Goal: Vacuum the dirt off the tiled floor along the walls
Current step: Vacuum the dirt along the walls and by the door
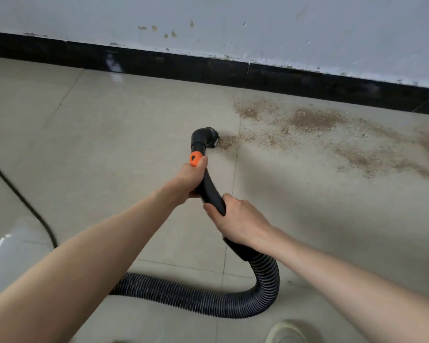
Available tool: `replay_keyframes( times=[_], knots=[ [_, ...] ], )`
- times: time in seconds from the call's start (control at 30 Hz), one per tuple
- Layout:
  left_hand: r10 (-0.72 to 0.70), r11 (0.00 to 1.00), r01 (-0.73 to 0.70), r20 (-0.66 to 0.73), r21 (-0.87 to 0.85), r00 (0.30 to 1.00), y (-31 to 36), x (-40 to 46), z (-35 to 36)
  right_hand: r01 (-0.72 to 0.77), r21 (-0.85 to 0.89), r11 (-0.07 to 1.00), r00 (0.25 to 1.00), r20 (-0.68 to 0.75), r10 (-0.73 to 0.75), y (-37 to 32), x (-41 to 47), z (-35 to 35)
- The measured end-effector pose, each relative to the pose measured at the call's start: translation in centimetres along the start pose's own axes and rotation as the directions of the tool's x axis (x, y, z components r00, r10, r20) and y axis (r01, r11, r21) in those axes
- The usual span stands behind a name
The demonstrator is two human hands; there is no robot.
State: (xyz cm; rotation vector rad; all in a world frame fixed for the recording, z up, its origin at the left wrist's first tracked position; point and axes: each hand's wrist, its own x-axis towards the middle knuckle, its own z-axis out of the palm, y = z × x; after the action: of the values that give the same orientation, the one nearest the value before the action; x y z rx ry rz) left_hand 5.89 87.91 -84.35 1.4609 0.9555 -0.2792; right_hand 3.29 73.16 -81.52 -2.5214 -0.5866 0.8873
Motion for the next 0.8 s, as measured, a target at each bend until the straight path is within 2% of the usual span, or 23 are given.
replay_keyframes(
  times=[0.23,0.47,0.63,0.8],
  knots=[
    [0.014,0.996,-0.022,0.093,0.085,0.996,1.8,1.1,4.0,-0.108,0.072,0.992,0.991,-0.073,0.113,2.5,-0.3,-1.3],
    [0.03,0.999,-0.033,0.142,0.02,0.989,2.7,2.1,6.2,-0.184,0.024,0.983,0.972,-0.142,0.185,2.9,0.7,-1.8],
    [0.101,0.995,-0.101,0.022,-0.013,0.995,4.1,2.4,4.4,-0.095,0.042,0.995,0.982,-0.157,0.101,1.6,1.7,-2.7],
    [0.105,0.993,-0.111,-0.124,-0.039,0.987,3.0,1.0,0.1,0.038,0.043,0.998,0.998,-0.055,-0.035,-0.5,1.6,-2.5]
  ],
)
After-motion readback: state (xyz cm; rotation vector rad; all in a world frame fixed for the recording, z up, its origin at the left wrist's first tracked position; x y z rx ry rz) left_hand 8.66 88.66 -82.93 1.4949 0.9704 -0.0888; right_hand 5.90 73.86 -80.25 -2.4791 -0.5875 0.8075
